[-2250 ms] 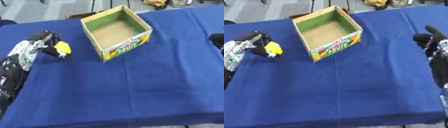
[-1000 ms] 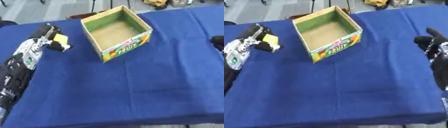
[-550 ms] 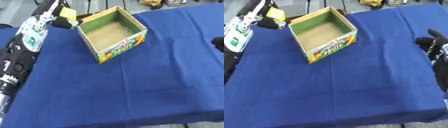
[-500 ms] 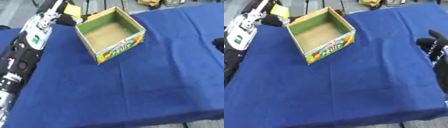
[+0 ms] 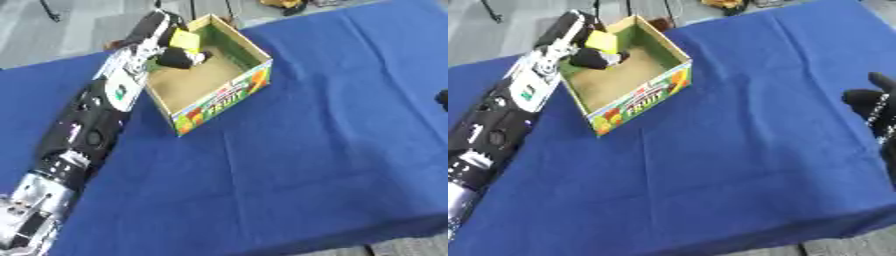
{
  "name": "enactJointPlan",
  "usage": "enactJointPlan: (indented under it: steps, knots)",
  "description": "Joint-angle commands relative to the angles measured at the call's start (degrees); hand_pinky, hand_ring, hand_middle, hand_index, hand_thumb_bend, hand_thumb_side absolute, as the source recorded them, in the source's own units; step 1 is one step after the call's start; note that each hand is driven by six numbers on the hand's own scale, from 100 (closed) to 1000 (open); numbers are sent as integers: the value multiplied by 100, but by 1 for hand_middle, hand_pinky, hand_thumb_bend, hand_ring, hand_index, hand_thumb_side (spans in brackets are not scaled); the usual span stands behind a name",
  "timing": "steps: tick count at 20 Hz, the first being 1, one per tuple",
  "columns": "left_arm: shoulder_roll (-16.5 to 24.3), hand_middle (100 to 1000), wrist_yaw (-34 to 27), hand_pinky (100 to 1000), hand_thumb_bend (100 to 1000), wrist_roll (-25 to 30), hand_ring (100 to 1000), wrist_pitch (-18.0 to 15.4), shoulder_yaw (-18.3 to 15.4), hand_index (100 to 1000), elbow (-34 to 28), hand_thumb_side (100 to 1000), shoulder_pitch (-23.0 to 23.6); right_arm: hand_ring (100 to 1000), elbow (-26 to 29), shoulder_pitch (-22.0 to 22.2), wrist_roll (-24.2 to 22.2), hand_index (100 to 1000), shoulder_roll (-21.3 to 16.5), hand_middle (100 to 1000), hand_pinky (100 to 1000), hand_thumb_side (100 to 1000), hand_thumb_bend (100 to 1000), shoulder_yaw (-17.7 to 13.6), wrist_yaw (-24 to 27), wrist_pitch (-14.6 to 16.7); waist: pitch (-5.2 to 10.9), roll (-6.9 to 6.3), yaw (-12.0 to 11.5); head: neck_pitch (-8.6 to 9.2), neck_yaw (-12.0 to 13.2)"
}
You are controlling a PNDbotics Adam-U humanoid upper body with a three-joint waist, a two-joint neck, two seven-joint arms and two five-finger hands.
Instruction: Pick up objects on the table and place them in the box.
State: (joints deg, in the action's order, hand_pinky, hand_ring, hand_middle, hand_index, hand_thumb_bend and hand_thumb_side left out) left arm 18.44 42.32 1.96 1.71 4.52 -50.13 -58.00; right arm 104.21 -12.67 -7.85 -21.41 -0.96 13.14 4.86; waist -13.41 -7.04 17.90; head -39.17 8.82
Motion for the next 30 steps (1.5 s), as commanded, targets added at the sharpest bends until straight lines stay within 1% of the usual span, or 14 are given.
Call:
enactJointPlan:
  steps: [1, 3, 4, 6, 7, 9, 10, 11, 16, 24, 25, 26, 27, 30]
  knots:
    - [64, 260, 136, 390, 558, -181, 232, 36, -143, 474, 180, 386, -116, 863, 111, -77, -10, 960, -75, 749, 980, 922, 100, -12, -24, 16, 59, 26, 38, 79, 29]
    - [61, 274, 168, 408, 579, -273, 247, 54, -181, 488, 317, 401, -98, 863, 111, -72, -13, 959, -71, 749, 980, 924, 100, -12, -37, 16, 35, 18, 61, 110, 15]
    - [56, 345, 177, 478, 666, -296, 314, 45, -186, 559, 367, 452, -88, 862, 110, -68, -13, 959, -68, 749, 980, 925, 100, -13, -42, 15, 27, 18, 61, 114, 6]
    - [38, 466, 166, 617, 974, -271, 446, -32, -176, 688, 423, 571, -63, 862, 107, -64, -11, 959, -62, 749, 980, 925, 100, -17, -49, 15, 21, 26, 45, 111, -11]
    - [32, 493, 155, 644, 1000, -239, 474, -79, -169, 719, 432, 580, -54, 862, 105, -64, -10, 959, -60, 749, 980, 925, 100, -17, -50, 16, 20, 31, 34, 110, -16]
    - [31, 596, 148, 715, 1000, -147, 573, -163, -150, 811, 437, 618, -39, 862, 106, -68, -16, 959, -57, 749, 980, 924, 100, -14, -54, 19, 26, 45, 14, 87, -12]
    - [44, 689, 173, 774, 1000, -100, 662, -200, -133, 890, 425, 694, -33, 862, 105, -68, -17, 958, -52, 749, 980, 924, 100, -16, -55, 21, 31, 53, 2, 67, -11]
    - [57, 735, 211, 814, 1000, -62, 710, -229, -120, 905, 402, 695, -24, 862, 103, -62, -14, 958, -47, 749, 980, 924, 100, -21, -54, 22, 37, 62, -12, 50, -12]
    - [181, 774, 42, 885, 1000, -166, 757, -403, -106, 907, -117, 678, 115, 862, 89, -8, 14, 957, -24, 749, 979, 921, 100, -54, -45, 25, 95, 136, -168, -41, -78]
    - [813, 704, -2504, 861, 1000, -455, 692, -600, -93, 829, -2850, 705, 935, 844, 45, 64, 55, 952, 21, 746, 968, 919, 100, -107, -24, 7, 226, 261, -681, -202, -293]
    - [884, 700, -2879, 853, 1000, -474, 687, -644, -134, 827, -3246, 710, 1161, 843, 40, 69, 58, 951, 20, 746, 967, 919, 100, -113, -20, 3, 233, 276, -760, -240, -323]
    - [945, 688, -3271, 841, 976, -488, 673, -696, -191, 818, -3591, 796, 1408, 839, 37, 75, 61, 950, 16, 745, 963, 899, 100, -119, -19, 1, 239, 287, -833, -261, -346]
    - [987, 682, -3655, 837, 976, -513, 668, -743, -263, 813, -3903, 737, 1684, 837, 36, 82, 65, 949, 11, 745, 961, 918, 100, -126, -17, 0, 243, 300, -909, -274, -370]
    - [1038, 666, -4461, 833, 931, -576, 653, -791, -458, 799, -4609, 771, 2507, 819, 39, 95, 83, 946, 5, 742, 946, 919, 100, -153, -18, -3, 233, 330, -1122, -310, -419]
